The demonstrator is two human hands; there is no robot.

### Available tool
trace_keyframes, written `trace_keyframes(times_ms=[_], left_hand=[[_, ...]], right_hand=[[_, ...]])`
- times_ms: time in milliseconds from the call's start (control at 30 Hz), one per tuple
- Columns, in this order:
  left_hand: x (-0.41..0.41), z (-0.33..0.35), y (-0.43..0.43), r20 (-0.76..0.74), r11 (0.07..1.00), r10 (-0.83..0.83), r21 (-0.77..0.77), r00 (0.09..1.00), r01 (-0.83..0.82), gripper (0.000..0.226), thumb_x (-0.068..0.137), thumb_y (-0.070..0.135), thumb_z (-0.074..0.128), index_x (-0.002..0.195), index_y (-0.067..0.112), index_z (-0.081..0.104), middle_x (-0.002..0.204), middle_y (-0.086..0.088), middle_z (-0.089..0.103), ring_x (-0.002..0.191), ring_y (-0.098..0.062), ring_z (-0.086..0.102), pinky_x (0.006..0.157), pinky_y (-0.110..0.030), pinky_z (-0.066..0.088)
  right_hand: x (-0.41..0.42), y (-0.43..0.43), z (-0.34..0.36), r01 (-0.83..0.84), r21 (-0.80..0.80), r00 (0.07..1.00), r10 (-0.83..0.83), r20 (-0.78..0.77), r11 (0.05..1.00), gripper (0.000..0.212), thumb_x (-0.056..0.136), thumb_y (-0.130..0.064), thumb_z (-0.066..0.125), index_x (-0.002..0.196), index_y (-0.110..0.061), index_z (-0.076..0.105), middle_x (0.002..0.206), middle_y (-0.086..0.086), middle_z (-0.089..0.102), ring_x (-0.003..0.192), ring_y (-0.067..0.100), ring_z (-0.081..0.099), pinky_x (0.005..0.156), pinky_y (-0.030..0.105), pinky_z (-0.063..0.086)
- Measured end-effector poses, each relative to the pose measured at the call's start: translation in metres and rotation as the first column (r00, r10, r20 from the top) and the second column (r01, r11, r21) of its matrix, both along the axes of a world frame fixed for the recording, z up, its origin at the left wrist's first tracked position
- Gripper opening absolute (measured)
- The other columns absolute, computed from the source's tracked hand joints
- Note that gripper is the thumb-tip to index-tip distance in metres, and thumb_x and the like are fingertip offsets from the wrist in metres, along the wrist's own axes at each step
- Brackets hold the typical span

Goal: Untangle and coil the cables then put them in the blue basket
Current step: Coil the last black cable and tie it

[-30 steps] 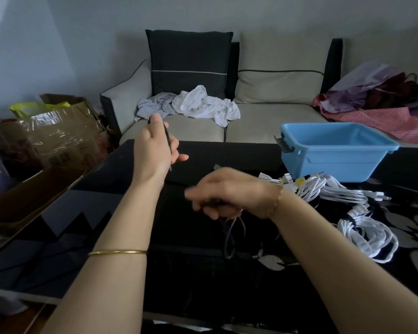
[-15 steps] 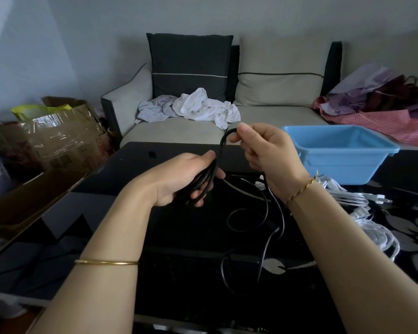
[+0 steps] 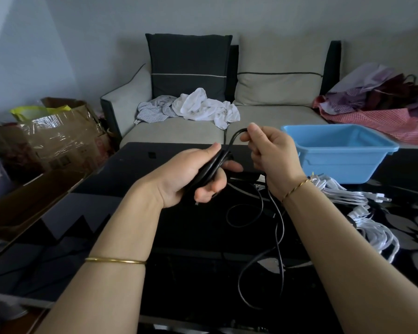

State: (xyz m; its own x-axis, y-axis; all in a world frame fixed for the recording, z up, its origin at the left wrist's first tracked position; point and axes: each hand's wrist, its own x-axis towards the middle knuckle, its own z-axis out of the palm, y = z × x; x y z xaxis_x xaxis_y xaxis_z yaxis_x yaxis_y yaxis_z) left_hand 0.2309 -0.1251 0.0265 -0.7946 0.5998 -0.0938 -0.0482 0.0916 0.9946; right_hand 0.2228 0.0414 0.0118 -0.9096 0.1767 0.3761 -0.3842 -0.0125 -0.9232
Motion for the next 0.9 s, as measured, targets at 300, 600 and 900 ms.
trace_keyframes(times_ms=[300,600,900], left_hand=[[-0.011,0.002,-0.002,0.213,0.812,-0.204,0.582,0.956,0.043,0.054,0.099,0.034,0.025,0.104,-0.006,0.061,0.046,0.007,0.044,0.027,-0.001,0.035,0.03,-0.013,0.029],[-0.023,0.001,-0.008,0.258,0.627,0.473,0.573,0.842,-0.528,0.049,0.105,0.037,0.024,0.102,-0.001,0.054,0.062,0.0,0.068,0.034,-0.006,0.035,0.037,-0.017,0.032],[-0.016,-0.001,0.003,-0.168,0.717,0.694,0.25,0.701,-0.65,0.041,0.105,0.031,0.024,0.081,0.01,0.05,0.053,0.0,0.066,0.034,-0.012,0.047,0.039,-0.019,0.039]], right_hand=[[-0.004,-0.02,-0.032,-0.099,0.057,0.985,0.089,0.147,0.994,0.034,0.1,-0.029,0.043,0.071,-0.011,0.048,0.044,-0.007,0.036,0.034,0.005,0.028,0.035,0.016,0.022],[0.024,-0.047,-0.026,-0.731,0.323,0.649,0.468,0.6,0.6,0.025,0.099,-0.004,0.036,0.121,0.004,0.044,0.065,0.008,0.054,0.048,0.011,0.057,0.047,0.019,0.049],[0.033,-0.042,0.0,-0.795,0.459,0.605,0.46,0.65,0.396,0.014,0.093,-0.003,0.05,0.105,0.003,0.054,0.074,0.01,0.066,0.063,0.012,0.063,0.059,0.017,0.053]])
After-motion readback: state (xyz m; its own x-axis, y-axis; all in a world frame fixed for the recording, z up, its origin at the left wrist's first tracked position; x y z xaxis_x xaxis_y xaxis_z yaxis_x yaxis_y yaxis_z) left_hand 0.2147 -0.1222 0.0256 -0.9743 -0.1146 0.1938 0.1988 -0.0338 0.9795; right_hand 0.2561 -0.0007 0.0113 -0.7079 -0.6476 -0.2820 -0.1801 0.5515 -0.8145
